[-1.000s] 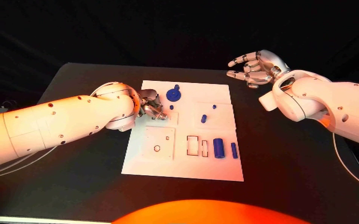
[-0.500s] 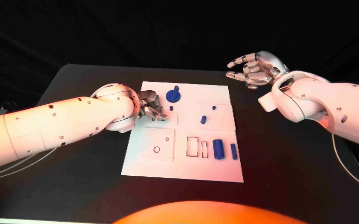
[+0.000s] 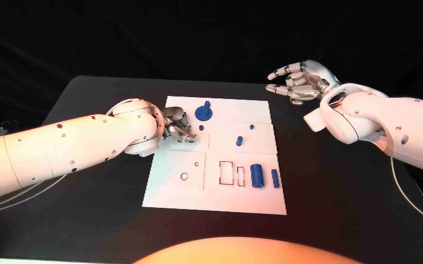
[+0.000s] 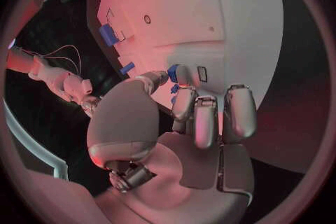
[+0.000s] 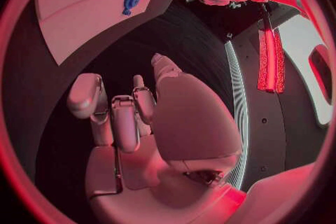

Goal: Assemble the parts on the task board

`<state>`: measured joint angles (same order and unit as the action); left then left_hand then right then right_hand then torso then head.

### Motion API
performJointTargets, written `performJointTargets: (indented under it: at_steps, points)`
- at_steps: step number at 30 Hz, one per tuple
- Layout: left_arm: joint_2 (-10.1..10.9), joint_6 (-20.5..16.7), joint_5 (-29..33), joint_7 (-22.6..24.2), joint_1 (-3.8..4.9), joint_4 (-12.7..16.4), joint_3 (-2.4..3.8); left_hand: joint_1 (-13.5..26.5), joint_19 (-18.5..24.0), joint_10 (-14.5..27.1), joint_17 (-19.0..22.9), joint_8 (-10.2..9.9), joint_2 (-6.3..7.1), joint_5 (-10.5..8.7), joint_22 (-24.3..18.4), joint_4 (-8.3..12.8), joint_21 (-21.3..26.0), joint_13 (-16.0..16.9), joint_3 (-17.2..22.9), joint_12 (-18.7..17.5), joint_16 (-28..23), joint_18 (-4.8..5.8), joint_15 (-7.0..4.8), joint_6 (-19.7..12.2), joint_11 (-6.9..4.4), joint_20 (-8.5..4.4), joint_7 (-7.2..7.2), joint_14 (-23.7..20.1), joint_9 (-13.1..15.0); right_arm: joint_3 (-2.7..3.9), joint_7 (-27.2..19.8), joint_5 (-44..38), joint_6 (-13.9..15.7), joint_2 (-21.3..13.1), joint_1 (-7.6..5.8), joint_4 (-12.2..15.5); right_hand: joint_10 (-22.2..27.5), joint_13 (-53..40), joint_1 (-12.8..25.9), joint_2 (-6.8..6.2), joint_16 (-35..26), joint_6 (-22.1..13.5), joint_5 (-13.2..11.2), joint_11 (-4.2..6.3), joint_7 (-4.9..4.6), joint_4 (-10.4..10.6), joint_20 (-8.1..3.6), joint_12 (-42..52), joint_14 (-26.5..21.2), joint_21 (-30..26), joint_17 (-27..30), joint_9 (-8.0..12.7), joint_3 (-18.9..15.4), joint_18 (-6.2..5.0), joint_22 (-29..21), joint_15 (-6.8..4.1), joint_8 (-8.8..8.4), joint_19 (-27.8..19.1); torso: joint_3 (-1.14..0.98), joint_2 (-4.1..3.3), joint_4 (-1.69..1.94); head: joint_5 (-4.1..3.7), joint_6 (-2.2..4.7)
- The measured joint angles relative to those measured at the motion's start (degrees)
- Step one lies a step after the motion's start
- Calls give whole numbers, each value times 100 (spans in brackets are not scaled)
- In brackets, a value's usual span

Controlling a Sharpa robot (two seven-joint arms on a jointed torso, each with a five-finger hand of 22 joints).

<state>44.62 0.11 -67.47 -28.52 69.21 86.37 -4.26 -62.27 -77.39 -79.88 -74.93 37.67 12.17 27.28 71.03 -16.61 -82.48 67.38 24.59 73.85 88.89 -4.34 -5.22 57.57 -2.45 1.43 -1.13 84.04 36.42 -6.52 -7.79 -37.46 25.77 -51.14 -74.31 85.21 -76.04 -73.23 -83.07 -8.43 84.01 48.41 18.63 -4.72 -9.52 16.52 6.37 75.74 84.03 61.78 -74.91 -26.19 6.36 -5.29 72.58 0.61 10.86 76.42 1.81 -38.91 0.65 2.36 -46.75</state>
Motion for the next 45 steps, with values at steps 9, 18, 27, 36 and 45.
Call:
performJointTargets:
  at_steps: [9,18,27,36,45]
  points:
    - [2,-2,0,-4,-1,-3,0,77,0,-21,0,0,-77,-261,19,-15,0,38,-113,27,0,0,0,20,-20,0,-20,0,-40,0,-2,0,1,-10,0,3,0,0,7,7,-22,0,0,0,0,0,0,0,0,-25,0,0,0,0,0,0,22,0,0,1,2,-4,-2]
    - [6,-9,0,-8,-1,-3,0,231,-20,-41,1,0,-178,-894,43,-22,0,71,-296,27,0,0,0,31,0,-21,-8,0,-106,0,-5,0,1,-11,0,2,0,0,8,7,-40,0,0,0,0,0,0,0,0,-44,1,0,0,0,-14,0,22,0,3,1,1,-11,2]
    - [20,-36,0,-11,-2,3,7,396,-42,-41,1,0,-222,-1325,58,-22,0,92,-422,26,0,0,1,40,0,1,0,0,-147,0,-7,2,2,-9,0,-2,0,6,53,7,-46,0,0,0,0,0,0,0,0,-49,1,0,0,0,-20,0,22,0,4,2,3,-14,7]
    - [59,-64,1,-14,-2,45,36,419,-41,-40,1,0,-245,-1356,66,-31,0,94,-444,26,0,-1,1,40,0,0,0,0,-148,0,-8,3,3,-8,0,-4,0,5,52,6,-46,0,0,0,0,0,0,0,0,-74,-3,0,0,0,-29,0,22,0,5,2,3,-14,18]
    - [171,-67,31,-19,-1,168,132,419,-41,-40,2,0,-245,-1378,65,-13,0,78,-461,26,0,-1,1,40,0,0,0,-1,-154,0,-10,4,4,-10,0,-8,0,5,52,6,-45,0,0,0,0,0,0,0,0,-75,-4,0,0,0,-29,0,22,0,1,4,2,-18,19]
